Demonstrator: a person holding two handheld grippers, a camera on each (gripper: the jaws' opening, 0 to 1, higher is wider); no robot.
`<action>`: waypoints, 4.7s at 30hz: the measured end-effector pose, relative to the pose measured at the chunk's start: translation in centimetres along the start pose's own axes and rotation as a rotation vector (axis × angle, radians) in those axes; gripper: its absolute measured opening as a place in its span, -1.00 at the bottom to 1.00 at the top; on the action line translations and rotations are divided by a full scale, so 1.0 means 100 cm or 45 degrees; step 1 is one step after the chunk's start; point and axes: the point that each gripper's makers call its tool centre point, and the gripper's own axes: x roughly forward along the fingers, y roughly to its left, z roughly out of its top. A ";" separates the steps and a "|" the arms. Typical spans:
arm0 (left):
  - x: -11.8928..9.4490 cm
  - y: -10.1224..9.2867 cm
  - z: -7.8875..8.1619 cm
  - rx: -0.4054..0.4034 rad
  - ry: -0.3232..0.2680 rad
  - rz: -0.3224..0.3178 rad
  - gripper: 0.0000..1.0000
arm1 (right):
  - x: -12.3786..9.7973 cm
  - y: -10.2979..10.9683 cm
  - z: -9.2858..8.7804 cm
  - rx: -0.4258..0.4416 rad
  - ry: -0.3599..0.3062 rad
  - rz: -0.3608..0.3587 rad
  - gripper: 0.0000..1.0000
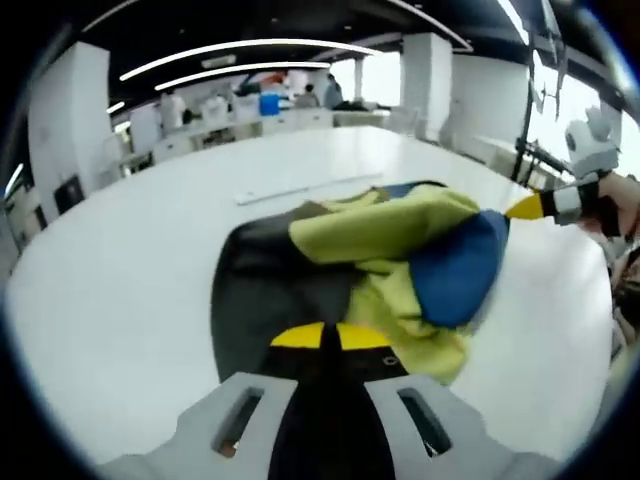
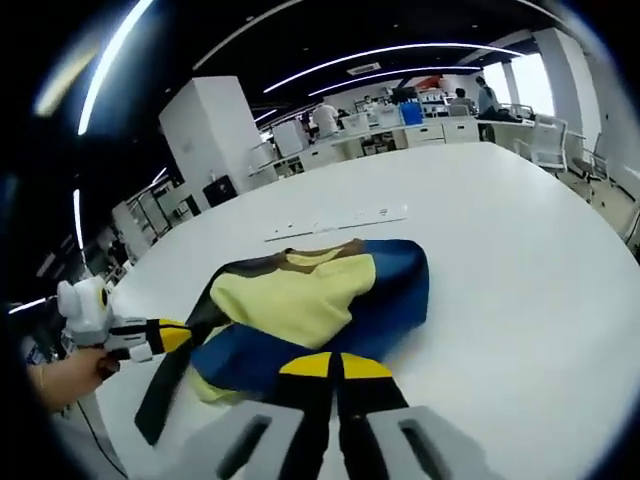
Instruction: Fold the garment on the visible template until the final outline fits inside the template.
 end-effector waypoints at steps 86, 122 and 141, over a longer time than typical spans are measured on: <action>0.007 0.162 0.004 0.135 0.211 0.279 -1.00 | -0.022 -0.189 0.029 -0.211 0.232 -0.429 -1.00; -0.042 0.077 0.017 0.015 -0.067 -0.011 0.02 | -0.029 -0.078 0.027 -0.173 0.105 -0.104 -0.08; -0.050 0.006 -0.005 0.172 -0.083 -0.175 0.00 | -0.010 0.007 -0.013 -0.254 0.184 0.204 -0.06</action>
